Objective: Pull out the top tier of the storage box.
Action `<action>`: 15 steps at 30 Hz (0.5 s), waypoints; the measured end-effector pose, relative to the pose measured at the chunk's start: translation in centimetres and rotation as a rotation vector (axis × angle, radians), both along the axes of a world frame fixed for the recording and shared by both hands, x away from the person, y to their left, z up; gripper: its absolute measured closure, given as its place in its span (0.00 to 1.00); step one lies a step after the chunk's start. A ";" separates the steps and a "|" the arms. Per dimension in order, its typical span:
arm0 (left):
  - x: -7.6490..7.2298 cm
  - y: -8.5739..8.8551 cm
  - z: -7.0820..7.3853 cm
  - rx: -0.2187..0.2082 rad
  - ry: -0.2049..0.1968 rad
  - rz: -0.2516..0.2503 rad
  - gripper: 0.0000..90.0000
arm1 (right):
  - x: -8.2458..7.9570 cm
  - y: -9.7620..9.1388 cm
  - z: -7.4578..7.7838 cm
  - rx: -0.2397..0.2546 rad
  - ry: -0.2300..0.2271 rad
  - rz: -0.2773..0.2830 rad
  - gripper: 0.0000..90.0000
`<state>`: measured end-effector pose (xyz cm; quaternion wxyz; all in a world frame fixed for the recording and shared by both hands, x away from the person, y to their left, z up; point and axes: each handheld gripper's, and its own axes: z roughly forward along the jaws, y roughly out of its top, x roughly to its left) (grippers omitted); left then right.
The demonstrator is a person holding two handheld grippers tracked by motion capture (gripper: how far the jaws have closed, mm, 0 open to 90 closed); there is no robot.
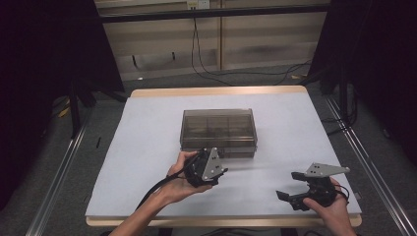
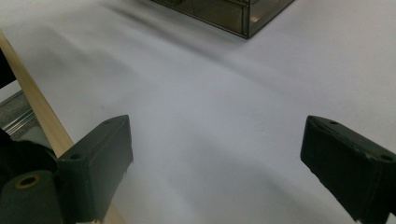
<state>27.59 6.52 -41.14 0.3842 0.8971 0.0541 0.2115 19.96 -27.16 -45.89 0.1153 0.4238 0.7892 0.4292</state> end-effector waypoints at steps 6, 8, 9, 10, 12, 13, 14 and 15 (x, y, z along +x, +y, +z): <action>0.8 0.6 1.1 -0.104 0.122 -0.025 0.53 | 0.0 0.0 0.0 -0.001 -0.001 0.000 0.10; 1.2 0.9 1.5 -0.137 0.140 -0.018 0.52 | 0.0 0.0 0.0 -0.001 0.000 -0.001 0.10; 1.3 1.1 1.6 -0.149 0.150 -0.017 0.52 | 0.0 0.0 0.0 -0.001 0.000 -0.001 0.10; 1.6 1.3 1.8 -0.167 0.167 -0.022 0.54 | 0.0 0.0 0.0 -0.001 0.000 -0.001 0.10; 2.0 1.6 2.2 -0.188 0.185 -0.030 0.57 | 0.0 0.0 0.0 -0.001 0.002 -0.003 0.10; 2.3 1.8 2.4 -0.190 0.192 -0.044 0.60 | 0.1 0.0 0.0 0.000 0.001 -0.002 0.10; 2.6 1.9 2.5 -0.191 0.196 -0.041 0.61 | 0.1 0.0 0.0 0.000 0.003 -0.001 0.10; 2.9 2.1 2.7 -0.189 0.210 -0.044 0.62 | 0.1 0.0 0.0 -0.002 0.001 0.002 0.10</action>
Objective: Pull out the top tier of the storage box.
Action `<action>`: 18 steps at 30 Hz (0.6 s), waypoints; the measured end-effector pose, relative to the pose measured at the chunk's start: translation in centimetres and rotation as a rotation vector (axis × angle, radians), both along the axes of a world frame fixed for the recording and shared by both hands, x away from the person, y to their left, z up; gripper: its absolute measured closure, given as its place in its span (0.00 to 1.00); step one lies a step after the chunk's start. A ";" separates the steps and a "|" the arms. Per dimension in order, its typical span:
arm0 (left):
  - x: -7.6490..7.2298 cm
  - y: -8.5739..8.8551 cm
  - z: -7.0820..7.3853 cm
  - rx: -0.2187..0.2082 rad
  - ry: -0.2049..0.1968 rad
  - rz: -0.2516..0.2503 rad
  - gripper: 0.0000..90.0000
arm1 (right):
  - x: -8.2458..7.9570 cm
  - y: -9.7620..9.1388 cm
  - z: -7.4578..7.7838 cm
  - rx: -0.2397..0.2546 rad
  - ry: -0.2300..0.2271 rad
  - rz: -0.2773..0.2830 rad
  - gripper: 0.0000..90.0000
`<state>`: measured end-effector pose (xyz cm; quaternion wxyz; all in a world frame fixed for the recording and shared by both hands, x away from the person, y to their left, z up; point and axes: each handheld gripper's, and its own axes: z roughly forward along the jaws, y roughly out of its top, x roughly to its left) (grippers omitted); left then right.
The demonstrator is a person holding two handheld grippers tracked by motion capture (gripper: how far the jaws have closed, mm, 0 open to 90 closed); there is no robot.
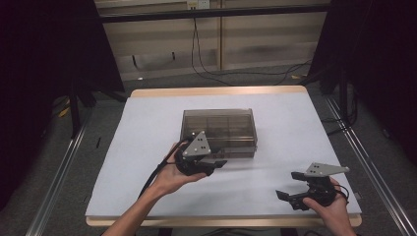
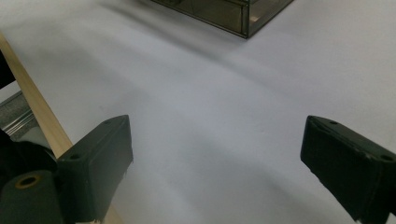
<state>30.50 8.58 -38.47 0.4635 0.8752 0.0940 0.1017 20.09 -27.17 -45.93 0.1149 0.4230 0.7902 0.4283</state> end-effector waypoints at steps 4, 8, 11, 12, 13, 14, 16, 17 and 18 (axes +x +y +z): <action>1.1 0.2 0.1 0.013 0.016 -0.016 0.65 | 0.0 0.0 0.0 -0.001 0.001 0.000 0.10; 1.8 0.3 0.4 0.013 0.016 0.001 0.65 | 0.0 0.1 0.0 -0.002 0.005 0.001 0.10; 2.3 0.2 0.4 0.027 0.020 -0.001 0.63 | 0.0 0.1 0.0 0.000 0.007 0.002 0.10; 2.5 0.1 0.4 0.042 0.020 -0.005 0.63 | 0.0 0.1 0.0 -0.001 0.006 0.002 0.10; 2.6 0.0 0.4 0.056 0.020 0.007 0.63 | 0.0 0.0 0.0 -0.001 0.006 0.003 0.10; 2.9 -0.1 0.4 0.057 0.017 0.000 0.63 | 0.0 0.0 0.0 -0.001 0.004 0.002 0.10; 3.2 -0.2 0.6 0.058 0.018 0.012 0.63 | 0.0 0.0 0.0 -0.001 0.004 0.003 0.10; 3.4 -0.3 0.6 0.063 0.015 0.015 0.61 | 0.0 0.0 0.0 0.000 0.004 0.002 0.10; 3.5 -0.3 0.7 0.066 0.025 0.009 0.59 | 0.0 0.0 0.0 -0.001 0.004 0.003 0.10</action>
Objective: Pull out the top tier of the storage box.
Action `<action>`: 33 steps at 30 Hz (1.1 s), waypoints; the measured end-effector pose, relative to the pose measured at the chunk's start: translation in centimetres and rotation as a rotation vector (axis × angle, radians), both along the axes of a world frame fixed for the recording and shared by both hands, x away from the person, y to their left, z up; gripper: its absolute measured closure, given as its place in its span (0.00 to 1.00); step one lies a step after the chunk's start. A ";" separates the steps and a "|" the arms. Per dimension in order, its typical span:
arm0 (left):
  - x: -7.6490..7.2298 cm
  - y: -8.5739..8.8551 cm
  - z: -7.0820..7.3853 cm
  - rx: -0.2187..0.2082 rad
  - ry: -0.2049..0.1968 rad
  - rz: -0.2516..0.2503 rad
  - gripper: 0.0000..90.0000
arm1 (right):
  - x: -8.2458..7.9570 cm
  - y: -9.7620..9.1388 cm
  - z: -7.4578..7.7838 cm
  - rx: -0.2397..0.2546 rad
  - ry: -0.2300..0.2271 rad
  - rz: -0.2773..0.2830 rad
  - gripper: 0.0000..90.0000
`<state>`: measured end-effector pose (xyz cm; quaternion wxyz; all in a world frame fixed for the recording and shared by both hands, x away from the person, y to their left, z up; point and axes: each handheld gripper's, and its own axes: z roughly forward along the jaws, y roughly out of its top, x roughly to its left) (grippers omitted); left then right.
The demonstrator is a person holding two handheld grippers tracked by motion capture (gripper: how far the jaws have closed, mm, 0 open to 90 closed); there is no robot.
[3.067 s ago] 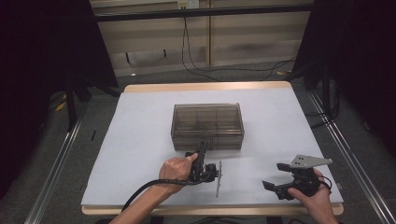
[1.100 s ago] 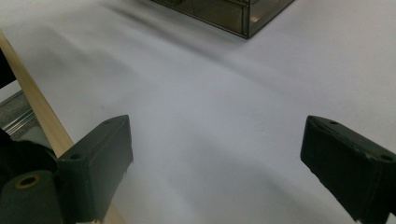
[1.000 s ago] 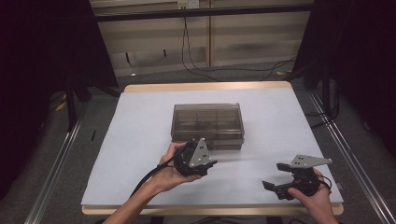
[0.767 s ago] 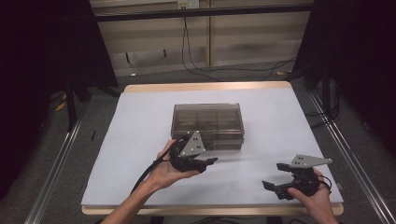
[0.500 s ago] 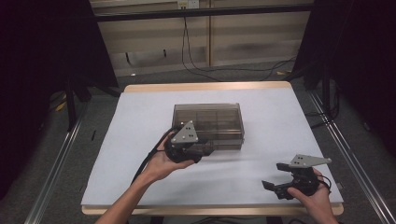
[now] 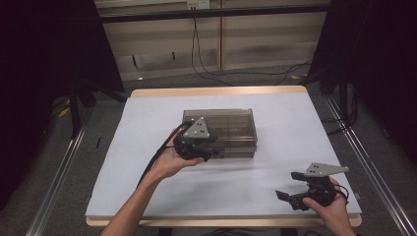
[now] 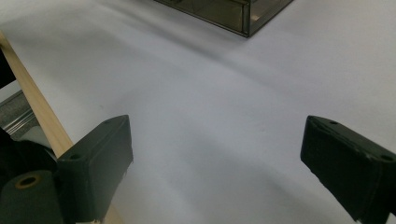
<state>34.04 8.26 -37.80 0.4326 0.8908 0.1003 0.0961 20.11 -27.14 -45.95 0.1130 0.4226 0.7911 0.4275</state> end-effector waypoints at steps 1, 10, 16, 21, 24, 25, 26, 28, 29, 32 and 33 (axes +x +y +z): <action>0.2 -0.1 0.0 0.010 0.013 -0.006 0.57 | 0.0 0.0 0.0 0.000 0.000 0.000 0.10; 0.3 -0.4 -0.6 0.050 -0.007 -0.002 0.55 | -0.1 0.0 0.0 0.001 -0.001 -0.002 0.10; 0.5 -0.6 -1.2 0.089 -0.012 -0.010 0.56 | -0.1 0.0 0.0 0.002 -0.003 -0.001 0.10; 0.5 -1.0 -1.7 0.111 -0.011 -0.016 0.55 | -0.1 0.0 0.0 0.002 -0.002 0.000 0.10; 0.5 -1.3 -2.1 0.142 -0.015 -0.025 0.59 | -0.1 0.0 0.0 0.003 -0.002 0.000 0.10; 0.5 -1.3 -2.2 0.146 -0.024 -0.028 0.60 | -0.1 0.0 0.0 0.002 -0.003 0.003 0.10; 0.5 -1.3 -2.3 0.148 -0.019 -0.028 0.62 | -0.1 0.0 0.0 0.002 -0.003 0.004 0.10; 0.5 -1.3 -2.4 0.162 -0.029 -0.031 0.63 | -0.1 0.0 0.0 0.003 -0.002 0.003 0.10; 0.5 -1.3 -2.5 0.161 -0.031 -0.028 0.64 | -0.1 0.0 0.0 0.003 -0.002 0.001 0.10; 0.5 -1.3 -2.7 0.160 -0.030 -0.022 0.64 | -0.1 0.0 0.0 0.001 -0.005 0.006 0.10; 0.5 -1.3 -2.7 0.171 -0.031 -0.023 0.64 | -0.1 0.0 0.0 0.001 -0.003 0.005 0.10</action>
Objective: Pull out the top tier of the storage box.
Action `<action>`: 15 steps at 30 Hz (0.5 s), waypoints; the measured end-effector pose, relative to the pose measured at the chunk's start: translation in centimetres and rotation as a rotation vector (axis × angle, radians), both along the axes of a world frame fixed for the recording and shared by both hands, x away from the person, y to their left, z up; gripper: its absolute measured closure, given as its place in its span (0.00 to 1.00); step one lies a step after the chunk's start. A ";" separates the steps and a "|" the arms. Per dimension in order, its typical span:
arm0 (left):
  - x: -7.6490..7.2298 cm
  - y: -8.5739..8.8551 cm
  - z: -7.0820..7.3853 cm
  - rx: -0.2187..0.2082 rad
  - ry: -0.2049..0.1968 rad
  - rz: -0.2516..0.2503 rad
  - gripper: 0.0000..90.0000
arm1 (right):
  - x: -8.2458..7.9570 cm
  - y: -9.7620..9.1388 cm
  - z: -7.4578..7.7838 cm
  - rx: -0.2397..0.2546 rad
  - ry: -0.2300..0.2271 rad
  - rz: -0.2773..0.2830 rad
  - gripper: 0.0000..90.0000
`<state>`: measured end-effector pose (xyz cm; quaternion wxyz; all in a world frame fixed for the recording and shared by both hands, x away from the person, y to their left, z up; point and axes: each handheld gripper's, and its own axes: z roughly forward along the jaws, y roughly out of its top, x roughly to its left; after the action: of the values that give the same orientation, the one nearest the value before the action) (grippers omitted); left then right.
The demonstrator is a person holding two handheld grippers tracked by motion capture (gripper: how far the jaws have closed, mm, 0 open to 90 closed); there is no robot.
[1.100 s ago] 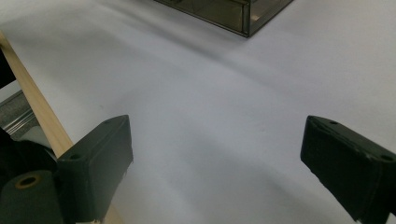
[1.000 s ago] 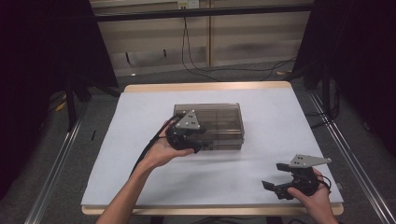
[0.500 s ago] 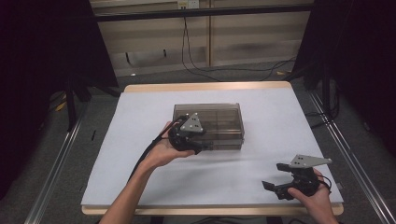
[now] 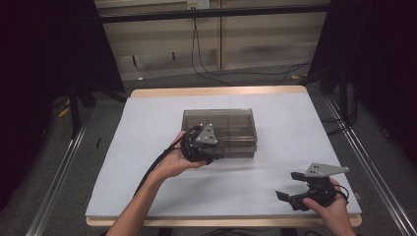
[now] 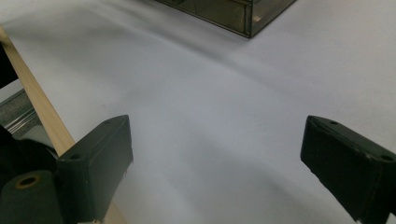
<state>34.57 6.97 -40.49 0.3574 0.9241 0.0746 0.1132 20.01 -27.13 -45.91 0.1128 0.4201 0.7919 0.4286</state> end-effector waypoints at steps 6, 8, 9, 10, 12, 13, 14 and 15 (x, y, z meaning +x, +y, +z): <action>-0.1 -0.2 -0.3 0.016 -0.012 -0.006 0.65 | 0.0 0.0 0.0 0.001 0.001 -0.004 0.10; -0.2 -0.2 -0.5 0.009 -0.013 0.002 0.68 | 0.0 0.0 0.0 0.000 -0.002 0.000 0.10; -0.2 -0.2 -0.5 0.009 -0.016 0.005 0.68 | 0.0 0.0 0.0 -0.001 -0.003 0.002 0.10; -0.2 -0.2 -0.5 0.012 -0.023 0.006 0.68 | 0.0 0.0 0.0 0.000 -0.004 0.002 0.10; -0.2 -0.2 -0.5 0.017 -0.026 0.001 0.69 | 0.0 0.0 0.0 0.001 0.000 0.000 0.10; -0.2 -0.2 -0.5 0.017 -0.025 -0.002 0.69 | 0.0 0.0 0.0 0.001 -0.001 0.000 0.10; -0.1 -0.1 -0.4 0.023 -0.027 -0.008 0.70 | 0.0 0.0 0.0 0.000 -0.004 0.002 0.10; -0.2 -0.1 -0.4 0.028 -0.030 -0.010 0.70 | 0.0 0.0 0.0 0.001 -0.003 0.002 0.10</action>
<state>34.42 6.86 -40.88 0.3458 0.9276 0.0632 0.1265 20.01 -27.14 -45.92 0.1132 0.4188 0.7919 0.4298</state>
